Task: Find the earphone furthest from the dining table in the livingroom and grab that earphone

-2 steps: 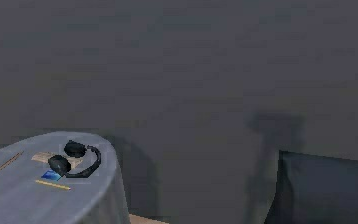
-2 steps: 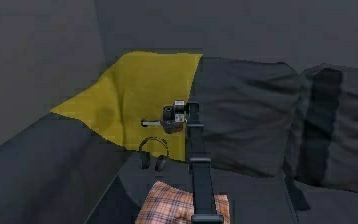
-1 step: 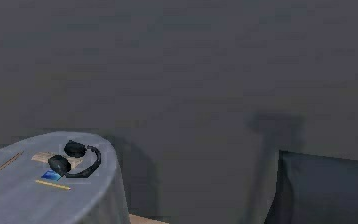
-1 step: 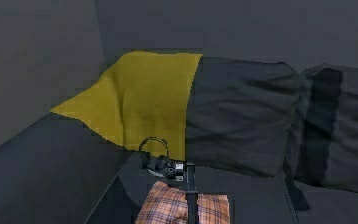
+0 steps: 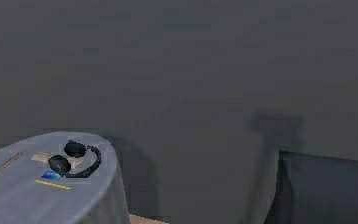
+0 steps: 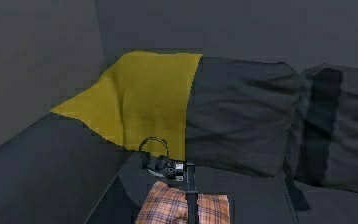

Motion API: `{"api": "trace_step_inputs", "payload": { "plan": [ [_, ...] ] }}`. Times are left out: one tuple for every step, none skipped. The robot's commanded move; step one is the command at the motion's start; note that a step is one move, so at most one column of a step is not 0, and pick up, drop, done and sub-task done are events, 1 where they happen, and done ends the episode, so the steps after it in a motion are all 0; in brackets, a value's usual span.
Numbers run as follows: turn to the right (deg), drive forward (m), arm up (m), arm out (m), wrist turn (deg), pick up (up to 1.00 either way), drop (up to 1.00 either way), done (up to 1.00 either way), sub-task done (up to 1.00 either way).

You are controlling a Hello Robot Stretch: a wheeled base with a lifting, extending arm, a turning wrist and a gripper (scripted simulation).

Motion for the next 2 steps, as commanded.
{"api": "trace_step_inputs", "payload": {
  "plan": [
    [0.0,0.0,0.1,0.0,0.0,0.0,0.0,0.0,0.0],
    [0.0,0.0,0.0,0.0,0.0,0.0,0.0,1.0,0.0]
  ]
}}
